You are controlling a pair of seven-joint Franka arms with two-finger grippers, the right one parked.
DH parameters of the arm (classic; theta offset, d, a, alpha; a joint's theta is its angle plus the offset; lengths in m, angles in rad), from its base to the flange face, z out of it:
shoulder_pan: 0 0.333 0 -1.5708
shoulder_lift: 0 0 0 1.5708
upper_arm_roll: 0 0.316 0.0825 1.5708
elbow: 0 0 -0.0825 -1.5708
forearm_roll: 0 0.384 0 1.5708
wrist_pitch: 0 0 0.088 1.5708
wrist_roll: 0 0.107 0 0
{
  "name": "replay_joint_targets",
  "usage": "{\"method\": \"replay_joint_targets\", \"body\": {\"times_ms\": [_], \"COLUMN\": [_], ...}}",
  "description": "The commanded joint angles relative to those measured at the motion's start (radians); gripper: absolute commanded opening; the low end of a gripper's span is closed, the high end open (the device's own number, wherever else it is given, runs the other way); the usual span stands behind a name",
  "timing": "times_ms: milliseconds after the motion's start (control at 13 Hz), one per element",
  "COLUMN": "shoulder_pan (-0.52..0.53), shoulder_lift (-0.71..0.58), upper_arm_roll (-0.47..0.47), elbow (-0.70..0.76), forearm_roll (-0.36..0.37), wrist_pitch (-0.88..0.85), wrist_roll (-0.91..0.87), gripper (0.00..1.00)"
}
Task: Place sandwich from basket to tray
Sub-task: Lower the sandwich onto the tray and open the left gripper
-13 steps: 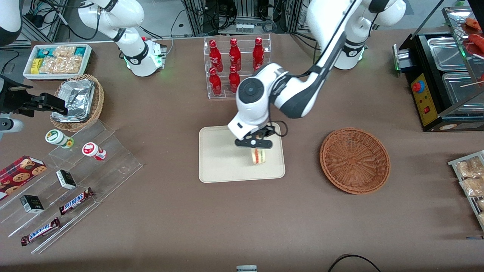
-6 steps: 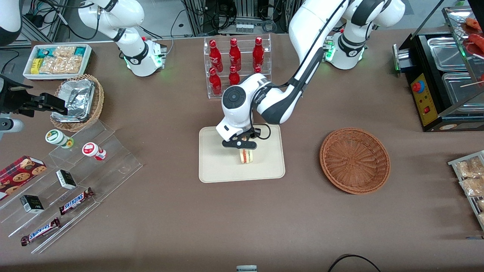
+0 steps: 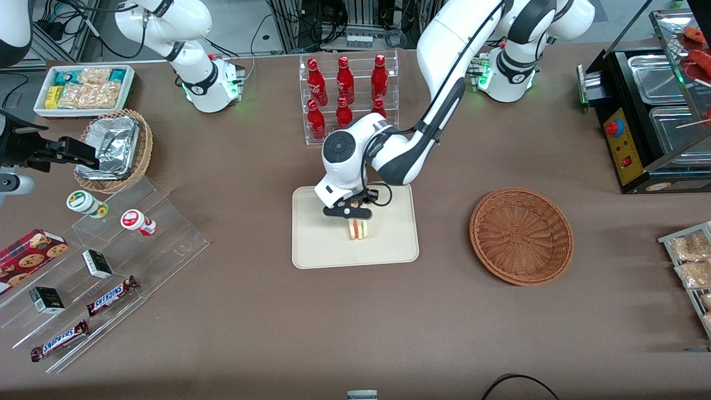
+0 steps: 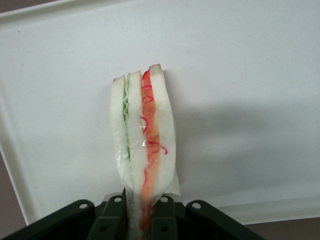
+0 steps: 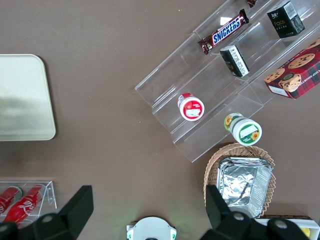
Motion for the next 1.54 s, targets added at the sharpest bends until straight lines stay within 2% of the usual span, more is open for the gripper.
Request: {"method": "replay_joint_targets", "body": {"times_ms": [0,154,308,385,462,692,923,1077,1231,1462], "shoulder_pan": [-0.019,-0.022,-0.022,-0.022,-0.023,-0.019,-0.008,-0.014,-0.003,0.058], "shoulder_lift": [0.020,0.031,0.033,0.034,0.034,0.013,-0.065,-0.127,-0.209,-0.387], "upper_arm_roll": [0.014,0.014,0.014,0.014,0.016,0.021,0.025,0.068,0.076,0.083], "elbow": [0.026,0.024,0.024,0.024,0.024,0.029,0.026,0.020,0.009,-0.101], "forearm_roll": [0.006,0.010,0.012,0.017,0.017,0.018,0.020,0.023,0.023,0.023], "wrist_pitch": [0.013,0.046,0.056,0.057,0.057,0.046,-0.005,-0.055,-0.168,-0.277], "wrist_roll": [-0.024,-0.038,-0.046,-0.046,-0.056,-0.108,-0.137,-0.170,-0.167,-0.071], "gripper": [0.00,0.02,0.50,0.93,1.00,1.00,1.00,1.00,1.00,1.00]}}
